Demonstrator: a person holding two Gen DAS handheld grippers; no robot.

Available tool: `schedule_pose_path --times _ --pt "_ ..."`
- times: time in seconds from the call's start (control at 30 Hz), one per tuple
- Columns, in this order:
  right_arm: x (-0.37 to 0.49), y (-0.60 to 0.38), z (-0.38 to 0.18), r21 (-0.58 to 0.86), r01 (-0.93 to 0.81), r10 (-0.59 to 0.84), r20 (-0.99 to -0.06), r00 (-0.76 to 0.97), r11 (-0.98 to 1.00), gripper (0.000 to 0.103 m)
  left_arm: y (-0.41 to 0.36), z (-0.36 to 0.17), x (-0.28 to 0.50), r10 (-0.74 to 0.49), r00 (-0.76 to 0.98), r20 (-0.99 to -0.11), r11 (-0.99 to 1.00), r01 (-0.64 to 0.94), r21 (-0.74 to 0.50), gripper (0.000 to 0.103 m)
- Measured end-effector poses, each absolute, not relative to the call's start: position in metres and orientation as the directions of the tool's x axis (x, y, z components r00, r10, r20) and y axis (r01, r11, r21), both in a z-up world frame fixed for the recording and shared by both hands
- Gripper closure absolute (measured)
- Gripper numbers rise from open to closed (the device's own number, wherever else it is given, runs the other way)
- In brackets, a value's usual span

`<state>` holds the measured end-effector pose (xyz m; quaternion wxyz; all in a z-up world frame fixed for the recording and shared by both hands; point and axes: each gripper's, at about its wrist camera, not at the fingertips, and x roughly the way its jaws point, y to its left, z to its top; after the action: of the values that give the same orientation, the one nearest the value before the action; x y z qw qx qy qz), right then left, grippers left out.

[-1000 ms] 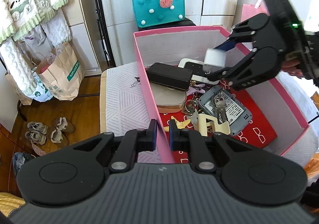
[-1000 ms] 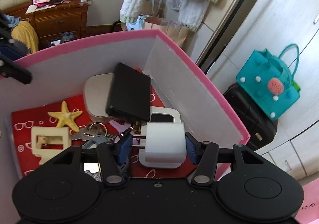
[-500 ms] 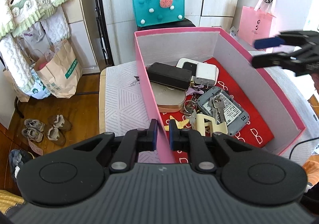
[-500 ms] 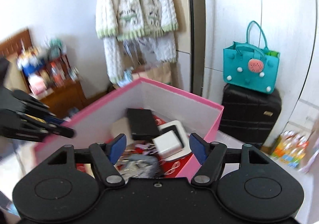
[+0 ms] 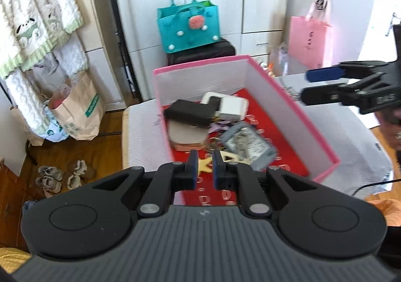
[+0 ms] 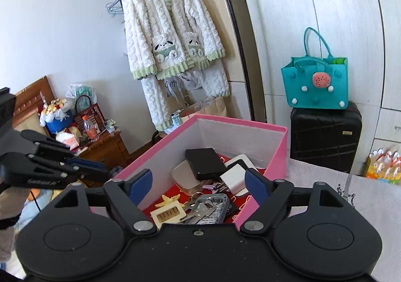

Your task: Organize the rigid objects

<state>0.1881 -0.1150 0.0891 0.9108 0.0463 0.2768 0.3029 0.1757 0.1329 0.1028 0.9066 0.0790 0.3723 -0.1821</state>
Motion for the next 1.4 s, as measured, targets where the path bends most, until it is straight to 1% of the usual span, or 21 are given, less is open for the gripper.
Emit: schedule_pose_path --times 0.13,0.17,0.2,0.27,0.33,0.4,0.43,0.5,0.57,0.6,0.63,0.7,0.73,0.77,0.83,0.87,0.97,1.03,1.13,1.23,1.4 --pt "0.183 -0.117 0.092 0.236 -0.533 0.578 -0.451 0.68 0.812 0.017 0.124 0.115 0.169 -0.274 0.659 -0.701 0.918 0.397 0.015 0.09" --pt "0.183 -0.119 0.093 0.24 -0.531 0.578 -0.447 0.683 0.813 0.017 0.124 0.117 0.168 -0.272 0.661 -0.699 0.919 0.393 0.014 0.084" --pt "0.183 -0.122 0.094 0.249 -0.53 0.582 -0.441 0.683 0.811 0.017 0.123 0.119 0.168 -0.271 0.663 -0.698 0.922 0.386 0.009 0.073" --pt "0.182 -0.127 0.096 0.266 -0.539 0.6 -0.42 0.681 0.799 0.017 0.124 0.12 0.166 -0.266 0.67 -0.693 0.928 0.373 0.005 0.056" --pt "0.182 -0.131 0.096 0.28 -0.544 0.612 -0.39 0.688 0.791 0.017 0.121 0.12 0.164 -0.264 0.676 -0.688 0.928 0.372 0.009 0.053" --pt "0.182 -0.135 0.096 0.277 -0.533 0.601 -0.361 0.714 0.799 0.017 0.119 0.119 0.164 -0.272 0.667 -0.693 0.927 0.376 -0.001 0.044" --pt "0.184 -0.137 0.095 0.276 -0.519 0.587 -0.348 0.731 0.809 0.017 0.117 0.118 0.165 -0.274 0.664 -0.695 0.927 0.376 -0.007 0.042" --pt "0.189 -0.141 0.095 0.293 -0.491 0.57 -0.34 0.748 0.82 0.017 0.114 0.118 0.168 -0.266 0.665 -0.698 0.931 0.365 -0.008 0.03" --pt "0.193 -0.147 0.094 0.328 -0.454 0.552 -0.338 0.762 0.828 0.017 0.11 0.118 0.169 -0.238 0.671 -0.703 0.94 0.34 0.006 0.022" --pt "0.196 -0.149 0.095 0.338 -0.423 0.529 -0.353 0.771 0.841 0.016 0.108 0.119 0.169 -0.222 0.673 -0.705 0.945 0.327 0.015 0.018" --pt "0.198 -0.149 0.097 0.333 -0.368 0.482 -0.39 0.785 0.868 0.012 0.106 0.12 0.169 -0.21 0.673 -0.71 0.948 0.318 0.02 0.017" --pt "0.203 -0.146 0.099 0.29 -0.207 0.33 -0.486 0.809 0.935 0.008 0.103 0.121 0.169 -0.213 0.672 -0.71 0.95 0.312 0.011 0.014" --pt "0.206 -0.144 0.1 0.254 -0.144 0.263 -0.538 0.801 0.957 0.007 0.102 0.121 0.167 -0.219 0.678 -0.701 0.951 0.309 0.001 0.013" --pt "0.21 -0.142 0.101 0.217 -0.109 0.219 -0.583 0.782 0.97 0.007 0.101 0.12 0.165 -0.217 0.688 -0.692 0.954 0.3 -0.001 0.012" --pt "0.208 -0.14 0.101 0.189 -0.099 0.196 -0.615 0.764 0.977 0.007 0.097 0.117 0.159 -0.205 0.705 -0.679 0.961 0.276 -0.004 0.006" --pt "0.203 -0.139 0.101 0.186 -0.094 0.191 -0.616 0.765 0.978 0.007 0.096 0.115 0.156 -0.197 0.709 -0.677 0.965 0.261 -0.006 0.004" --pt "0.179 -0.141 0.103 0.181 -0.116 0.204 -0.608 0.768 0.977 0.007 0.093 0.111 0.148 -0.175 0.706 -0.687 0.975 0.221 -0.021 0.004" --pt "0.165 -0.147 0.107 0.219 -0.129 0.24 -0.617 0.75 0.967 0.007 0.094 0.109 0.144 -0.155 0.701 -0.696 0.983 0.176 -0.041 0.003" --pt "0.143 -0.156 0.114 0.296 -0.14 0.302 -0.626 0.718 0.945 0.007 0.091 0.109 0.141 -0.074 0.703 -0.707 0.995 0.099 -0.005 0.003" --pt "0.117 -0.152 0.123 0.285 -0.173 0.317 -0.611 0.726 0.943 0.007 0.087 0.112 0.131 -0.009 0.726 -0.688 0.998 0.05 0.039 0.003" --pt "0.081 -0.15 0.134 0.272 -0.168 0.299 -0.567 0.767 0.947 0.007 0.085 0.12 0.108 0.014 0.763 -0.646 0.999 0.023 0.049 0.001"
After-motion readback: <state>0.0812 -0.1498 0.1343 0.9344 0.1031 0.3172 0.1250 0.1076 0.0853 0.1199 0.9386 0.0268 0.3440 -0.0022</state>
